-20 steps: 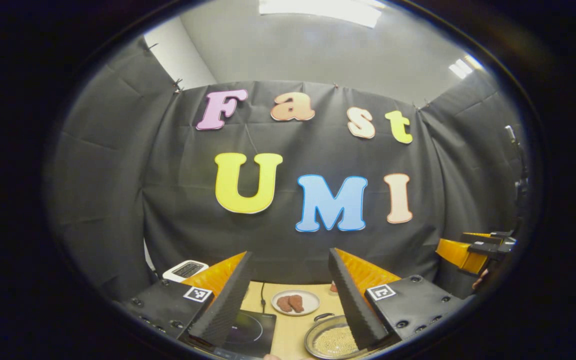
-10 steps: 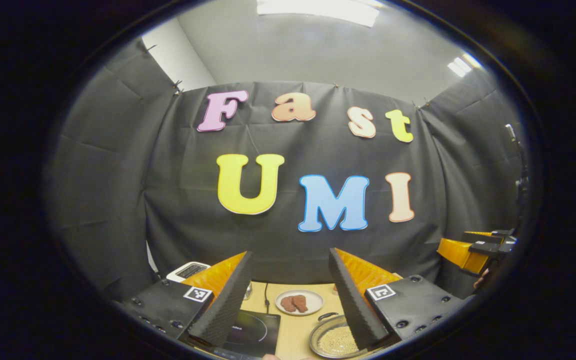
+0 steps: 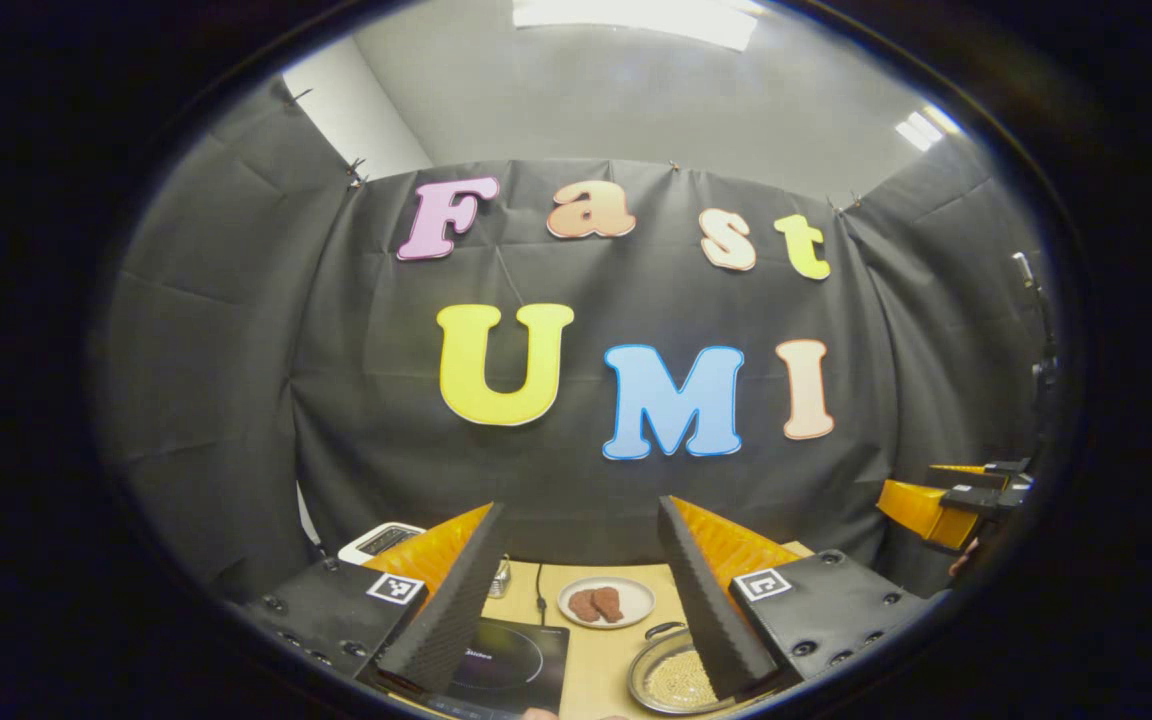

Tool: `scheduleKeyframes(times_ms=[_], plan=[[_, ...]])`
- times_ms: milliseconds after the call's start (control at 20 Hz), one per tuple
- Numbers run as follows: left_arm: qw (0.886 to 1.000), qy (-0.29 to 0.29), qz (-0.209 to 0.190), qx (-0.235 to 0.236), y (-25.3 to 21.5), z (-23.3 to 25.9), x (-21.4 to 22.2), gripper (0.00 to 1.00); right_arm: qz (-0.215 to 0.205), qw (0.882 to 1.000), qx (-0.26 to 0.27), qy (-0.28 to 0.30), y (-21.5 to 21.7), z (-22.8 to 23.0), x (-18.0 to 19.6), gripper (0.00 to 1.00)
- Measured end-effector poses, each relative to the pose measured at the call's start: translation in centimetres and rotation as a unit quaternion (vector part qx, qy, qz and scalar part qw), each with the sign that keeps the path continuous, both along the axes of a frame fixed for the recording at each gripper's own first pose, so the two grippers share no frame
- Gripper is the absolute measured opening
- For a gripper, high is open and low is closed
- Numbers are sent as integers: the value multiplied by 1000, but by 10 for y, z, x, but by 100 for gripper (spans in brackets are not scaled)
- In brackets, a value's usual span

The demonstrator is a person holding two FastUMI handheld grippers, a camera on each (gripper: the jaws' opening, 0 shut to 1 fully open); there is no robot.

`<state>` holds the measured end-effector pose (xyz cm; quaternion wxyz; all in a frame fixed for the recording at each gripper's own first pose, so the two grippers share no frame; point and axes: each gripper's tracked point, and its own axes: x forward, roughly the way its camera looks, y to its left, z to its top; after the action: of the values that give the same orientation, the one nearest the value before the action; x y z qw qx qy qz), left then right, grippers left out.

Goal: First push the handle of the pot to place it horizontally, then grasp the pot with both hands and set it on the induction cooktop.

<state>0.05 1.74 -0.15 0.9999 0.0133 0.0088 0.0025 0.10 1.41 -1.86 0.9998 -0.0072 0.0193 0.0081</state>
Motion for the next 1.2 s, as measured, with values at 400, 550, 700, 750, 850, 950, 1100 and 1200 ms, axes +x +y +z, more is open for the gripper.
scheduleKeyframes(times_ms=[400, 550, 700, 750, 850, 950, 1100, 1200], plan=[[1000, 14, -4, 1, 2, -15, 0, 95, 21, 998, -6, 64, 9, -60, -5, 81], [1000, 20, -5, -1, 3, -20, 1, 95, 28, 995, -6, 101, 13, -90, -10, 61], [1000, 26, -7, -1, 4, -27, 0, 99, 31, 990, -5, 135, 15, -119, -14, 24], [1000, 28, -8, 0, 5, -29, 0, 99, 41, 988, -4, 150, 19, -131, -16, 20], [999, 33, -7, 0, 5, -32, 0, 97, 52, 983, -7, 176, 21, -148, -19, 20], [999, 38, -7, 0, 6, -38, -1, 99, 48, 978, -14, 204, 17, -170, -23, 13], [999, 45, -5, 1, 6, -44, -2, 97, 64, 963, -2, 261, 19, -199, -38, 8], [999, 50, -4, 2, 6, -50, -4, 97, 75, 949, 3, 307, 23, -230, -45, 0]])
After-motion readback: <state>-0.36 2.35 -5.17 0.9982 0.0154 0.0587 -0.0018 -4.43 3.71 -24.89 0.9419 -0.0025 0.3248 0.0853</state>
